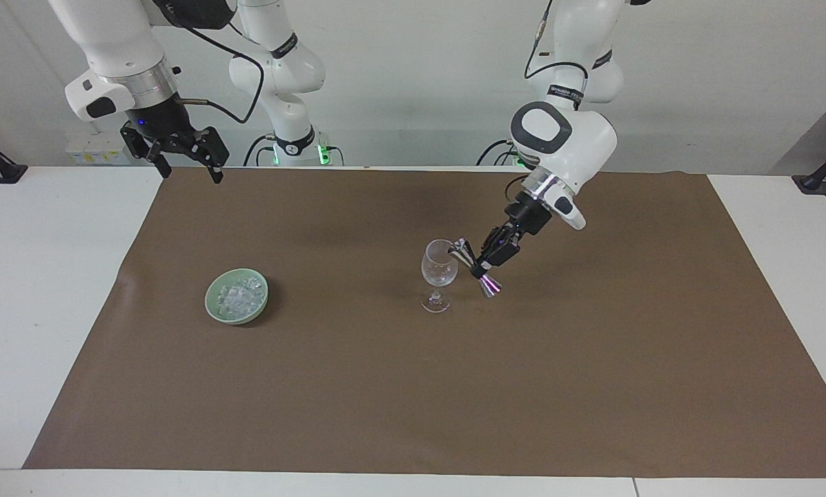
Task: Pour wine and add ice with both arms
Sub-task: 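Tilt the silver cup over the wine glass with the left gripper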
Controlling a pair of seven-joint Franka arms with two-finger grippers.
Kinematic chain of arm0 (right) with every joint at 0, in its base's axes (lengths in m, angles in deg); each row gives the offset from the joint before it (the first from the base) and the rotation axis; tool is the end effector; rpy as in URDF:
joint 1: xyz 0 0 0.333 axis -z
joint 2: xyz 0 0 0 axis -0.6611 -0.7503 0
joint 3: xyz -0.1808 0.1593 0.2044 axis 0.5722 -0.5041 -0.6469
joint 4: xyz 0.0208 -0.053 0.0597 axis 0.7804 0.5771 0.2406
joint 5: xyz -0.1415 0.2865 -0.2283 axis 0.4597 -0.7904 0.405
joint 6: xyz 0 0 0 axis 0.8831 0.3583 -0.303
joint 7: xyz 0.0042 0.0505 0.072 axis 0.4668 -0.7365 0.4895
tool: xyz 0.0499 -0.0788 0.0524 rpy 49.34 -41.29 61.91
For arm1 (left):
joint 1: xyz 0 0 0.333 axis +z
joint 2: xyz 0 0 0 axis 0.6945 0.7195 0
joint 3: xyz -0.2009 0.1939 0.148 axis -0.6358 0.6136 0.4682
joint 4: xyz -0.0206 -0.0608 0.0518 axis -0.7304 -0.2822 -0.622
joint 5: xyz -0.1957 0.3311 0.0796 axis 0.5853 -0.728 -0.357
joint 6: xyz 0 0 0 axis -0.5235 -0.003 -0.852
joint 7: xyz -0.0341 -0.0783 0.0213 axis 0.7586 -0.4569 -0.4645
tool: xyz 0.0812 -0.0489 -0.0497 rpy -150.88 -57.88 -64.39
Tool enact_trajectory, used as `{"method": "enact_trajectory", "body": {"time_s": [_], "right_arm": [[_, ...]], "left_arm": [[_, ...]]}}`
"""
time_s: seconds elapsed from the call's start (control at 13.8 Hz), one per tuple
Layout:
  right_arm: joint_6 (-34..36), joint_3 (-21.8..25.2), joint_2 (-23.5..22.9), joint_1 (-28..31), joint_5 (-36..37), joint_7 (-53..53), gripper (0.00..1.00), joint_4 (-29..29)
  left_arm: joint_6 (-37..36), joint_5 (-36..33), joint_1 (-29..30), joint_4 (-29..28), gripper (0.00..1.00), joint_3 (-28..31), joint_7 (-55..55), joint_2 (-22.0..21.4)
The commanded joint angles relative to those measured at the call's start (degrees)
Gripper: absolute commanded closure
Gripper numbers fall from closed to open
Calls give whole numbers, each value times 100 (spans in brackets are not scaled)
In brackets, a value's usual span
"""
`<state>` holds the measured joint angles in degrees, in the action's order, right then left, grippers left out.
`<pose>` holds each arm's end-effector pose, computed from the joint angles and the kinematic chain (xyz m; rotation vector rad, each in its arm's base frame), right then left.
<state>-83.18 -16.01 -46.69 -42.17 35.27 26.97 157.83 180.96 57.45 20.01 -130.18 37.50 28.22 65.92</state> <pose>0.5361 -0.0169 0.6401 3.1249 -0.2209 0.0161 0.5199 -0.2569 0.4265 1.7866 1.2481 0.0183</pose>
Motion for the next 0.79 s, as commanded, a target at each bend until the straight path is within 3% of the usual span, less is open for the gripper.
{"method": "enact_trajectory", "body": {"time_s": [0.0, 0.72], "right_arm": [[-141, -18, 130, 96, -85, -165, 0, 162], [-141, -18, 122, 87, -84, -165, 0, 162]], "left_arm": [[274, -65, -248, -185, 100, 91, 58, -164], [450, -109, -301, -220, 100, 91, 717, -164]]}}
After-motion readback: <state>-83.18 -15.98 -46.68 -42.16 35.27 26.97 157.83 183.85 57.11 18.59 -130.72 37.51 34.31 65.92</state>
